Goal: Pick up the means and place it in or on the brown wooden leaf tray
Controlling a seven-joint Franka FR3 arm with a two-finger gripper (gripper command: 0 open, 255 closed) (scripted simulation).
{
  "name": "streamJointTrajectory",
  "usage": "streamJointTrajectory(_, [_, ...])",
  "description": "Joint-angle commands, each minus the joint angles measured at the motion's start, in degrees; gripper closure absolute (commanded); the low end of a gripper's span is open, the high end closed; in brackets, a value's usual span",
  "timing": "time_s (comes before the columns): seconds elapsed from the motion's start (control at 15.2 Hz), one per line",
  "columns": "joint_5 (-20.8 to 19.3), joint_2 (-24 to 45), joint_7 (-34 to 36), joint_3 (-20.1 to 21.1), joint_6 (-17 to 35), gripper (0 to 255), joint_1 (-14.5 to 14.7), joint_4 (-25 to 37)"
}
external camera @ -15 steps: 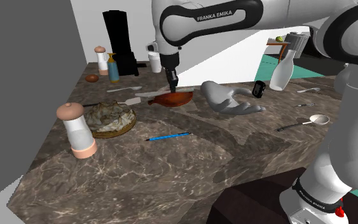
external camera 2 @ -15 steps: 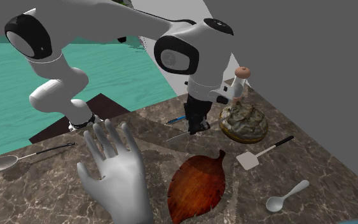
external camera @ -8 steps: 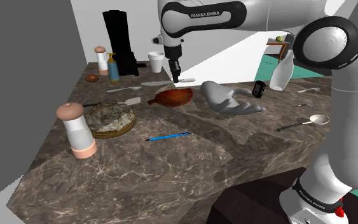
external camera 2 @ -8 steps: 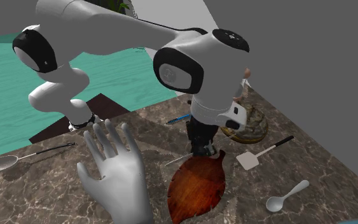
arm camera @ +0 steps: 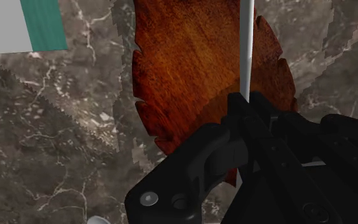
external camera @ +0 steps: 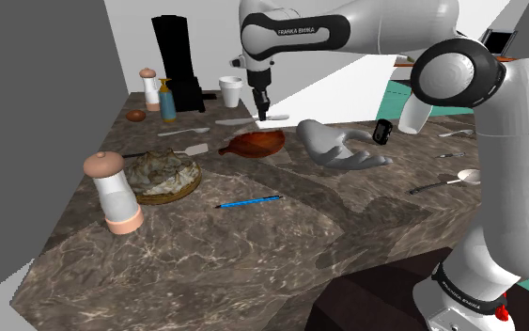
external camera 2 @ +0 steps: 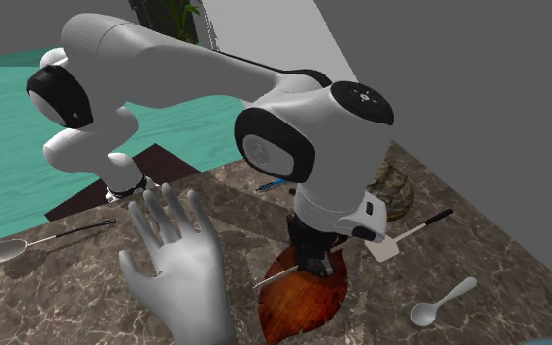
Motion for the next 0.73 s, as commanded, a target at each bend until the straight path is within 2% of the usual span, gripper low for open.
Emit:
streamJointTrajectory(0.0, [-0.02, 0.00, 0.21, 0.01, 1.53, 255, -0.04, -1.52])
streamJointTrajectory(0.66, [-0.25, 0.17, 1.26, -0.03, 9.46, 255, -0.30, -9.35])
